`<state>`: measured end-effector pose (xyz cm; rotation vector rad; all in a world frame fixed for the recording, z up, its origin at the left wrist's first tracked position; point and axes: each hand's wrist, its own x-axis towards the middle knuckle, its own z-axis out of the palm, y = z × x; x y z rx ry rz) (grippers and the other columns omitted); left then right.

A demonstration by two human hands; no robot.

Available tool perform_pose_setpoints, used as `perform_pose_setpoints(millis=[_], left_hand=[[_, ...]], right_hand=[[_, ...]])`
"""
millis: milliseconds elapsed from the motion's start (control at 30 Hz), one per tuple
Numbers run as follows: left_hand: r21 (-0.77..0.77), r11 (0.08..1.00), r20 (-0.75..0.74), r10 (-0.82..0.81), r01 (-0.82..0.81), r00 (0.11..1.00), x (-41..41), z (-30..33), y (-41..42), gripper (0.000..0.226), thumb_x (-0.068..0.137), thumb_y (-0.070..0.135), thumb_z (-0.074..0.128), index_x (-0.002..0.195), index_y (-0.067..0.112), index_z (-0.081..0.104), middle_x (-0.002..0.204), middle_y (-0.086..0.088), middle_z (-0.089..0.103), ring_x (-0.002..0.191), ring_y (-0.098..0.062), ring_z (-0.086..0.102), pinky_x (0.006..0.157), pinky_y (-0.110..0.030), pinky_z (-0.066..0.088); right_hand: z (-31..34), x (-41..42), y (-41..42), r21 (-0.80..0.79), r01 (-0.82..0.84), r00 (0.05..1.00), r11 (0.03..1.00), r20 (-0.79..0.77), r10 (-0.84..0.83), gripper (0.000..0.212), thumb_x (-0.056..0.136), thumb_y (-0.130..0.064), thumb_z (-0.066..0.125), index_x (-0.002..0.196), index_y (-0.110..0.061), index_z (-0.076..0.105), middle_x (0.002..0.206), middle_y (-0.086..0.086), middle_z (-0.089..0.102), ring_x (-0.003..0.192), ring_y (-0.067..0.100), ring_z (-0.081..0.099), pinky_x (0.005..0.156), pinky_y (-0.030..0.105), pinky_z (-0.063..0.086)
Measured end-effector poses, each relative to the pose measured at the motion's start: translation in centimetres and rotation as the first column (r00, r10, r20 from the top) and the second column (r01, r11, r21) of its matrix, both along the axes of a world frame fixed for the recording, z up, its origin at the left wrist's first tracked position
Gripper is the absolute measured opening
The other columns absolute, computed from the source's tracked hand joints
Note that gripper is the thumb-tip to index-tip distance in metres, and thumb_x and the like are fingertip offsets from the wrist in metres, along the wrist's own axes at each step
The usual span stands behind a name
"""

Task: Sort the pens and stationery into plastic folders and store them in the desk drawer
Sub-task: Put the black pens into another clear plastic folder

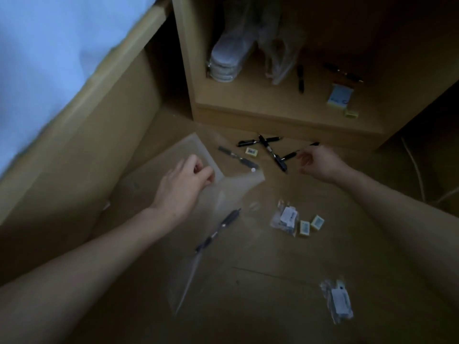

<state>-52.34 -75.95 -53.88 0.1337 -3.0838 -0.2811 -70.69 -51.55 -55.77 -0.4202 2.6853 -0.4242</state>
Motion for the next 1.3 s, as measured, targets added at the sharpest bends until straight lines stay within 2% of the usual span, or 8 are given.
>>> perform_pose_setpoints(millis=[100, 233, 467, 567, 667, 800, 1000, 1300], left_hand=[[-0.175, 0.980, 0.068, -0.080, 0.091, 0.995, -0.8, 0.3, 0.0, 0.027, 0.100, 0.028, 0.042, 0.125, 0.021, 0.046, 0.120, -0.003, 0.037, 0.108, -0.018, 0.038, 0.074, -0.024, 0.022], [-0.286, 0.949, 0.148, -0.091, 0.131, 0.985, -1.6, 0.9, -0.1, 0.025, 0.100, 0.028, 0.040, 0.123, 0.022, 0.045, 0.113, -0.003, 0.035, 0.104, -0.018, 0.038, 0.072, -0.025, 0.020], [-0.225, 0.952, 0.190, -0.166, 0.208, 0.968, -2.4, 0.0, -0.4, 0.025, 0.099, 0.027, 0.044, 0.122, 0.020, 0.052, 0.129, -0.001, 0.040, 0.118, -0.019, 0.040, 0.088, -0.028, 0.033], [-0.172, 0.953, 0.097, -0.234, 0.248, 0.967, -2.0, -0.4, -1.2, 0.018, 0.094, 0.024, 0.052, 0.105, 0.016, 0.063, 0.119, -0.004, 0.057, 0.109, -0.025, 0.054, 0.083, -0.038, 0.046], [-0.159, 0.949, 0.065, -0.264, 0.272, 0.962, -1.5, -0.6, -1.7, 0.032, 0.092, 0.034, 0.038, 0.097, 0.016, 0.064, 0.105, -0.002, 0.064, 0.096, -0.025, 0.060, 0.073, -0.039, 0.053], [-0.146, 0.947, 0.001, -0.288, 0.285, 0.958, -0.9, -0.3, -2.0, 0.031, 0.091, 0.032, 0.038, 0.094, 0.014, 0.064, 0.100, -0.002, 0.064, 0.084, -0.025, 0.059, 0.068, -0.036, 0.053], [-0.118, 0.935, 0.010, -0.336, 0.335, 0.942, 0.1, 0.4, -2.1, 0.034, 0.091, 0.032, 0.038, 0.095, 0.013, 0.065, 0.097, -0.005, 0.062, 0.083, -0.023, 0.060, 0.065, -0.035, 0.051], [0.036, 0.945, -0.062, -0.321, 0.324, 0.945, 0.4, 0.0, -3.0, 0.028, 0.091, 0.033, 0.048, 0.092, 0.013, 0.068, 0.096, -0.001, 0.060, 0.092, -0.016, 0.055, 0.074, -0.034, 0.053]], right_hand=[[-3.2, -1.8, -2.0, -0.079, 0.058, 0.998, 0.995, 0.007, -0.057, 0.036, 0.087, -0.012, 0.064, 0.120, -0.002, 0.059, 0.110, 0.015, 0.065, 0.101, 0.025, 0.059, 0.065, 0.024, 0.040], [-5.9, -3.7, -4.7, -0.079, 0.012, 0.999, 0.997, -0.035, -0.015, 0.031, 0.090, -0.018, 0.061, 0.113, 0.002, 0.061, 0.108, 0.021, 0.064, 0.104, 0.035, 0.058, 0.079, 0.034, 0.043], [-9.3, -3.9, -5.2, 0.017, 0.040, 0.978, 0.999, -0.205, -0.035, 0.025, 0.086, -0.029, 0.064, 0.095, -0.006, 0.068, 0.109, 0.020, 0.057, 0.099, 0.038, 0.057, 0.078, 0.036, 0.046], [-10.1, -3.4, -4.8, -0.160, 0.170, 0.970, 0.972, -0.148, -0.194, 0.027, 0.085, -0.026, 0.066, 0.089, 0.000, 0.066, 0.099, 0.018, 0.062, 0.094, 0.036, 0.060, 0.074, 0.035, 0.045], [-8.6, -2.4, -4.4, -0.418, 0.303, 0.945, 0.856, 0.016, -0.327, 0.018, 0.087, -0.022, 0.065, 0.094, -0.005, 0.068, 0.092, 0.013, 0.066, 0.091, 0.029, 0.061, 0.071, 0.027, 0.039], [-4.3, 0.1, -4.2, -0.594, -0.010, 1.000, 0.805, -0.011, 0.005, 0.018, 0.085, -0.013, 0.068, 0.103, -0.011, 0.068, 0.087, -0.006, 0.059, 0.075, 0.004, 0.052, 0.068, 0.012, 0.038], [-2.1, 4.1, -6.4, -0.276, -0.623, 0.773, 0.731, -0.075, 0.630, 0.015, 0.082, -0.015, 0.069, 0.097, -0.016, 0.069, 0.088, -0.011, 0.050, 0.083, 0.005, 0.050, 0.065, 0.008, 0.034], [-4.3, 8.1, -8.6, -0.315, -0.739, 0.573, 0.595, 0.170, 0.802, 0.022, 0.080, -0.009, 0.071, 0.100, -0.015, 0.072, 0.093, -0.007, 0.062, 0.084, 0.004, 0.054, 0.072, 0.011, 0.040]])
